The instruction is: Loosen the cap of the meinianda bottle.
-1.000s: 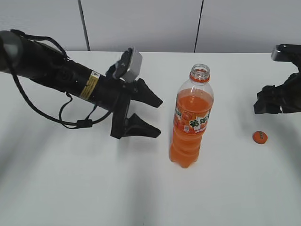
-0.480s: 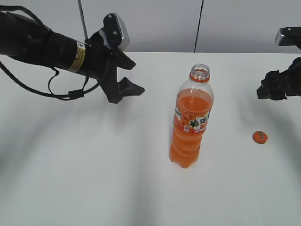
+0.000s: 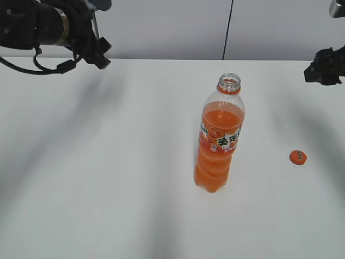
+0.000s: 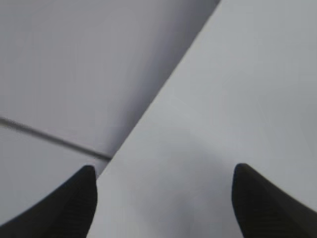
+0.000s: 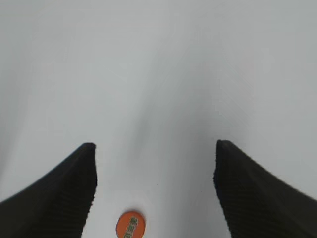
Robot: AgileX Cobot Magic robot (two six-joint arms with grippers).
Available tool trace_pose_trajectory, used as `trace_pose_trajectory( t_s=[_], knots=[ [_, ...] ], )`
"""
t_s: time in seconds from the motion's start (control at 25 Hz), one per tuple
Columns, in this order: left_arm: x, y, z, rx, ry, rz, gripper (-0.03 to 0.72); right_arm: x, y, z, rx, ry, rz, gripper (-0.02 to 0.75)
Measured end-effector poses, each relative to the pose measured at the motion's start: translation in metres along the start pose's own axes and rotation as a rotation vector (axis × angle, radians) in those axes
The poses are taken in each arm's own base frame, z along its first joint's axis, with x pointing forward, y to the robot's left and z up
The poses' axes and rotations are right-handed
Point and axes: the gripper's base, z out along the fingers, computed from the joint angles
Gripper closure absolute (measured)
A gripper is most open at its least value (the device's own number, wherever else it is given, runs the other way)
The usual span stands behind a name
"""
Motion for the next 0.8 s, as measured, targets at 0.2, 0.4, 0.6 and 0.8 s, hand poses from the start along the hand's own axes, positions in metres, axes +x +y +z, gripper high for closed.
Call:
trace_pose_trajectory(
  t_s=[0.2,0.4,0.6,0.8],
  knots=[
    [0.008,0.025,-0.014,-0.216,0.143,-0.046,0.18,-0.013,-0.003,-0.009,0.017,-0.049,-0.023,0.182],
    [0.025,0.037,-0.024,-0.218,0.401,-0.126,0.193,-0.022,-0.005,-0.013,0.028,-0.076,-0.038,0.182],
    [0.034,0.055,-0.035,-0.153,0.577,-0.272,0.193,-0.034,-0.006,-0.021,0.021,-0.08,-0.022,0.182],
    [0.019,0.068,-0.048,-0.103,0.668,-0.323,0.195,-0.05,-0.006,-0.036,-0.017,-0.013,0.01,0.182]
  ],
)
